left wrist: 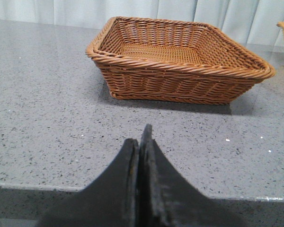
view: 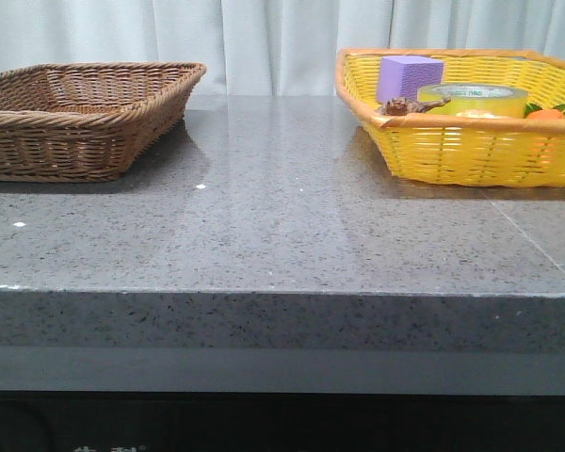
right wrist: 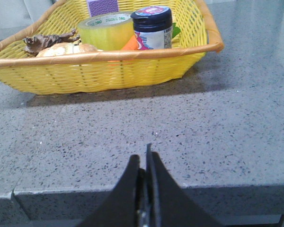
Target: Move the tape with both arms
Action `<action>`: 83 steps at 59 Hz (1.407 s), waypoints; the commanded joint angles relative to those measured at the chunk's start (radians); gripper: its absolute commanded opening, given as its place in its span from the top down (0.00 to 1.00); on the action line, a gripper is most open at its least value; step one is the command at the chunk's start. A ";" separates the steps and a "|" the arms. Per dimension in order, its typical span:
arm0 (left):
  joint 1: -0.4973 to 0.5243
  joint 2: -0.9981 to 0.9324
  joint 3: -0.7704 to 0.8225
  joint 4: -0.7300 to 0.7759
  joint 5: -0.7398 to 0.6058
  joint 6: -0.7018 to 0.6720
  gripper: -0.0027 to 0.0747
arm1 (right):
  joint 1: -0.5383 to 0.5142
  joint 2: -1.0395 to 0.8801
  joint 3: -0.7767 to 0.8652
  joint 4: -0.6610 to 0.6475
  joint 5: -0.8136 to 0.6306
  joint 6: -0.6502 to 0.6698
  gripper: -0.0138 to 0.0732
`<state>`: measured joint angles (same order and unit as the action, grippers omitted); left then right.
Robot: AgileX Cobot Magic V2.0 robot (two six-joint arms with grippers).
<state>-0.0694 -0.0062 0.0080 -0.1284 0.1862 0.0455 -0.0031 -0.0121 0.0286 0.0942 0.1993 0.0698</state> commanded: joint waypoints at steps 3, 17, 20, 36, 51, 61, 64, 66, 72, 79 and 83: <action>0.001 -0.017 0.039 -0.009 -0.089 -0.011 0.99 | -0.006 -0.025 -0.027 0.002 -0.080 -0.005 0.94; 0.001 -0.017 0.039 -0.009 -0.089 -0.011 0.99 | -0.006 -0.025 -0.027 0.002 -0.080 -0.005 0.94; 0.001 -0.017 0.039 -0.009 -0.089 -0.011 0.99 | -0.006 -0.025 -0.027 0.002 -0.080 -0.005 0.94; 0.001 -0.017 0.039 -0.009 -0.089 -0.011 0.99 | -0.006 -0.025 -0.027 0.002 -0.097 -0.005 0.94; 0.001 -0.017 -0.028 -0.022 -0.209 -0.011 0.99 | -0.006 -0.025 -0.126 0.002 -0.181 -0.004 0.94; 0.001 0.046 -0.231 0.011 -0.069 -0.011 0.99 | -0.006 0.021 -0.338 0.002 -0.036 -0.004 0.93; 0.001 0.096 -0.303 0.047 0.022 -0.011 0.99 | -0.006 0.065 -0.404 0.002 0.009 -0.004 0.93; 0.001 0.140 -0.349 0.068 0.066 -0.011 0.99 | -0.006 0.097 -0.440 0.002 0.035 -0.004 0.93; 0.001 0.276 -0.449 0.082 0.099 -0.011 0.99 | -0.006 0.233 -0.564 0.002 0.102 -0.004 0.93; 0.001 0.405 -0.529 0.080 0.092 -0.011 0.99 | -0.006 0.369 -0.656 0.002 0.152 -0.004 0.93; 0.001 0.448 -0.555 0.080 0.086 -0.011 0.99 | -0.006 0.412 -0.677 0.002 0.154 -0.004 0.93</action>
<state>-0.0694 0.3858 -0.4866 -0.0507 0.3391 0.0455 -0.0031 0.3356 -0.5917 0.0942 0.4014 0.0698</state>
